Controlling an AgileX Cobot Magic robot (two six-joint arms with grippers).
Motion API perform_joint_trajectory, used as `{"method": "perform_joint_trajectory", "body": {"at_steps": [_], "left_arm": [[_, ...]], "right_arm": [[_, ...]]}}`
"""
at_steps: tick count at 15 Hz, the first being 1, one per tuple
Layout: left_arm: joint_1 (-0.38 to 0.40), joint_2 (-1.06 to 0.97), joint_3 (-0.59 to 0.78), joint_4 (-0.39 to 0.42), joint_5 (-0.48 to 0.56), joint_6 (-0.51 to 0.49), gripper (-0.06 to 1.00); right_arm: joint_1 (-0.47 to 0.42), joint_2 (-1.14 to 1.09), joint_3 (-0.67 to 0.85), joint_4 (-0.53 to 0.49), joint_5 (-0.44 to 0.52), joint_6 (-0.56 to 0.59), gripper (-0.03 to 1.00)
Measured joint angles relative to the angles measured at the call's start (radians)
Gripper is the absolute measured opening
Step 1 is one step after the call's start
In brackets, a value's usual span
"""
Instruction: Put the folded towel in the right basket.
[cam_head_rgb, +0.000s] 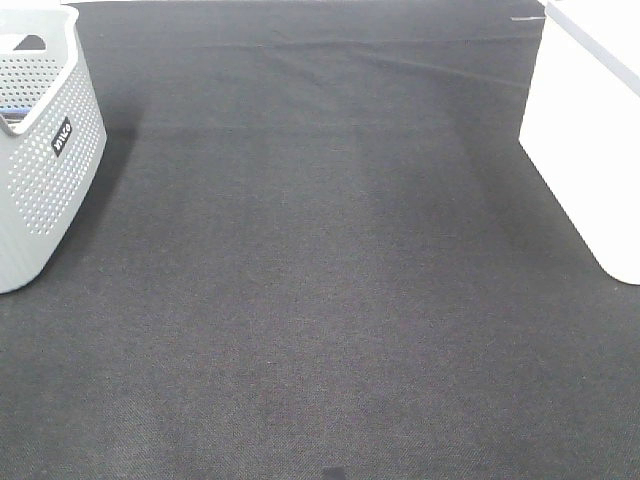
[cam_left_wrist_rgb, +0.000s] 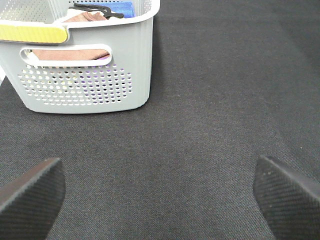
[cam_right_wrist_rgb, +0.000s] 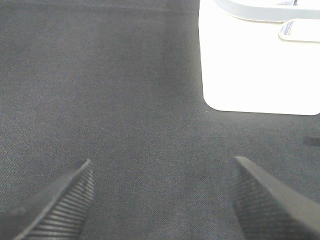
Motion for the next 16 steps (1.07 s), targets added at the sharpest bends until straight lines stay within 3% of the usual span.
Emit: {"method": "perform_joint_trajectory", "body": {"at_steps": [16], "left_arm": [[0.0,0.0,0.0,0.0,0.0,0.0,0.97]], "right_arm": [[0.0,0.0,0.0,0.0,0.0,0.0,0.72]]}}
